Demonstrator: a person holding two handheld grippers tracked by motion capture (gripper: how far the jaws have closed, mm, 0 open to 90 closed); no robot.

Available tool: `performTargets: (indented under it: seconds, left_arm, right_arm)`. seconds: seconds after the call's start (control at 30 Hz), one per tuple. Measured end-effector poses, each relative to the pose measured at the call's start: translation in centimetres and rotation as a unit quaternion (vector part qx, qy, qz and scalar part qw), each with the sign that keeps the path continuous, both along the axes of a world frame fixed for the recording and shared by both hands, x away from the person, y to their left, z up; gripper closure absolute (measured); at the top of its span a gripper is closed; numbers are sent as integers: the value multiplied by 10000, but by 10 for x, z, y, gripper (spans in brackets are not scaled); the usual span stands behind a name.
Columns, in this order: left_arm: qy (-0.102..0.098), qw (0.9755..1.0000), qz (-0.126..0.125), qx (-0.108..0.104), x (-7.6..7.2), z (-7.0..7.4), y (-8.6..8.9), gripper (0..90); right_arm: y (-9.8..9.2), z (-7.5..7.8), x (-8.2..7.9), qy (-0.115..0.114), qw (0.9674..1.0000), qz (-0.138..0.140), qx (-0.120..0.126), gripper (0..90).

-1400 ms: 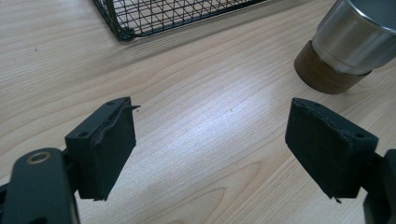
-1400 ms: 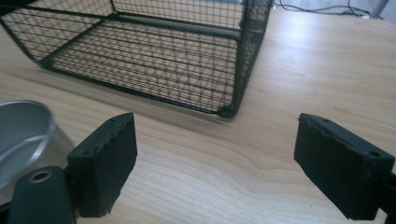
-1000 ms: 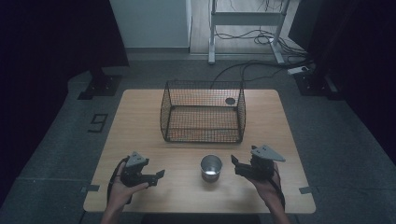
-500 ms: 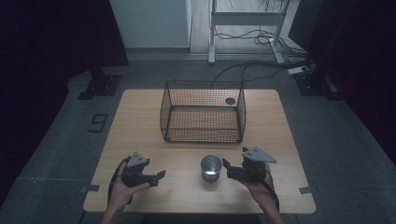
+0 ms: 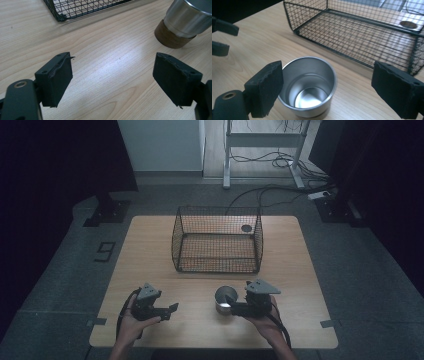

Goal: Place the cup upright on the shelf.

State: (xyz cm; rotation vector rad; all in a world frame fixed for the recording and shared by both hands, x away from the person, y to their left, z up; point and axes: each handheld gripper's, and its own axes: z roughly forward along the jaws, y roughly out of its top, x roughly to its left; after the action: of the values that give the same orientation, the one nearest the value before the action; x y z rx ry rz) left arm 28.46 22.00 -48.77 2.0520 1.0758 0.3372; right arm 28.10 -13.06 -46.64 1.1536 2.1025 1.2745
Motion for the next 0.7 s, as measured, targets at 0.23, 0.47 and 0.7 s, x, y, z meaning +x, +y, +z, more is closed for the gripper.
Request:
performTargets:
  seconds: [0.23,0.47,0.7]
  left_arm:
    - [-26,10000,28,-17,0,2,3,163]
    - [-33,10000,40,-52,-1,3,5,162]
    - [-21,10000,0,-22,0,2,4,163]
  right_arm:
    - [17,-6,4,108,9998,142,-62,83]
    - [29,-18,9,155,9995,155,-222,69]
    - [36,-32,13,162,9987,236,-420,55]
